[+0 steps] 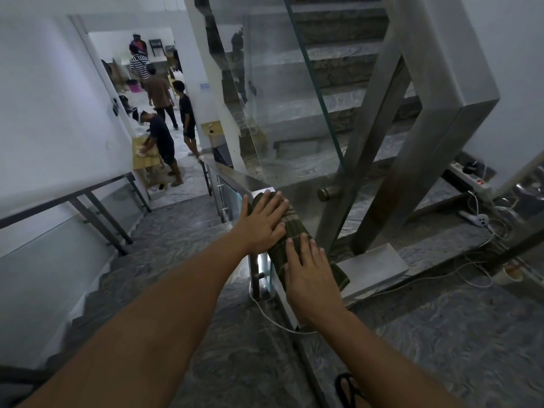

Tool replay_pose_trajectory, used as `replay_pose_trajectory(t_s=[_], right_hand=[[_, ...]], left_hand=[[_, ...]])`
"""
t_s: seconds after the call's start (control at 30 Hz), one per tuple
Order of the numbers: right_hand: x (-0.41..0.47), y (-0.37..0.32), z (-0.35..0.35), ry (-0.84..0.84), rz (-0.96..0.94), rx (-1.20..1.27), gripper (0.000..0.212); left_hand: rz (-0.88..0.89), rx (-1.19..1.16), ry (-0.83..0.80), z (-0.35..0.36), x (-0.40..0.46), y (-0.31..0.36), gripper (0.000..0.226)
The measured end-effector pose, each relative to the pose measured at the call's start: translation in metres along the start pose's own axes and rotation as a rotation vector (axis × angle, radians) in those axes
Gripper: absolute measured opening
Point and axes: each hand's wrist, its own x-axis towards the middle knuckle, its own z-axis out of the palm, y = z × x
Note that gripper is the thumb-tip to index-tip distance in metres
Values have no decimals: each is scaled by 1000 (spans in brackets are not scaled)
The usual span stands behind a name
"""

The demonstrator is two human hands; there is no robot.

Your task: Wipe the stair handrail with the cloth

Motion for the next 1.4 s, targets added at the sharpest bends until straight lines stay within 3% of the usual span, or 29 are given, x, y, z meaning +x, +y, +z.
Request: replay_pose_trajectory(t_s=[0.57, 0.83, 0.97, 1.1, 1.23, 1.4], right_hand=[[48, -7, 2, -58, 17, 82, 55], [43, -3, 3, -88, -15, 40, 55], [23, -1, -2, -65, -56, 21, 62], [4, 2, -10, -131, -82, -1, 56], [-17, 2, -9, -108, -104, -48, 64], [-45, 2, -3, -80, -121, -104, 79]], left_hand=[[-67, -191, 43, -6, 31, -30, 53], [-121, -270, 109, 5, 20, -26, 69], [-148, -420, 114, 10, 2, -11, 56], [-199, -656, 143, 13, -18, 10, 58], [-268, -862, 122, 9, -37, 39, 62], [-342, -918, 81, 2, -56, 65, 64]])
